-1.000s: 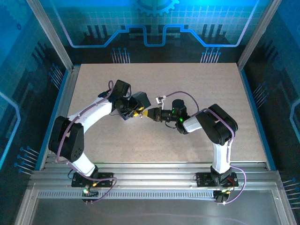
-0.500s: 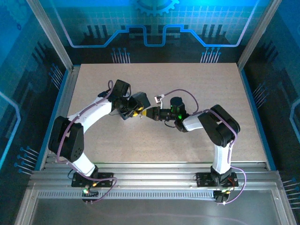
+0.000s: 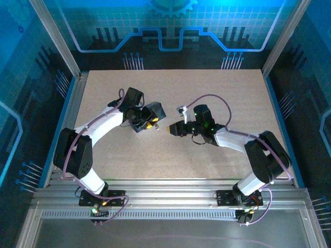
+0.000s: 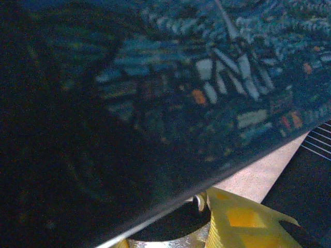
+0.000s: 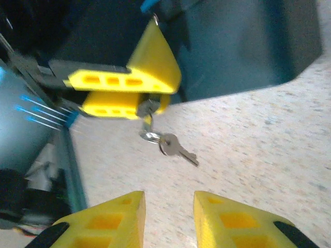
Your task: Unlock a padlock with a key
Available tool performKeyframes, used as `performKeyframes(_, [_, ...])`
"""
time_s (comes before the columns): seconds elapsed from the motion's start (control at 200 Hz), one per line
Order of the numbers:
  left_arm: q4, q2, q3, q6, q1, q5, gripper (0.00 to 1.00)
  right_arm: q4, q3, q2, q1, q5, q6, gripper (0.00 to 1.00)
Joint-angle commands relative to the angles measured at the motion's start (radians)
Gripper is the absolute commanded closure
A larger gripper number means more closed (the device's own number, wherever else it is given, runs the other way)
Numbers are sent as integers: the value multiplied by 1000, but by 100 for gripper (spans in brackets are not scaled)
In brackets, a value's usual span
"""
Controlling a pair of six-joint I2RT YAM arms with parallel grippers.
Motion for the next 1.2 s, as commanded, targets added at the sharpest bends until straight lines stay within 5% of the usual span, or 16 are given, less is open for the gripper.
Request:
performKeyframes(0.0, [-43,11,69,10,7,64,100,-252,16,-46,78,254,-379,69])
performKeyframes(0.205, [-169,33,133,36,-9,51,100,76,-77,-43,189,549,-649,70])
performKeyframes(0.4, [-200,31,146,31,-9,32,100,277,-117,3,291,684,-906,69])
performKeyframes(0.54, [-187,30,136,17,-9,40,100,402,-141,28,321,700,-1010,69])
performKeyframes(1.196, [-151,21,105,4,-9,53,100,440,-64,84,337,674,-1066,68])
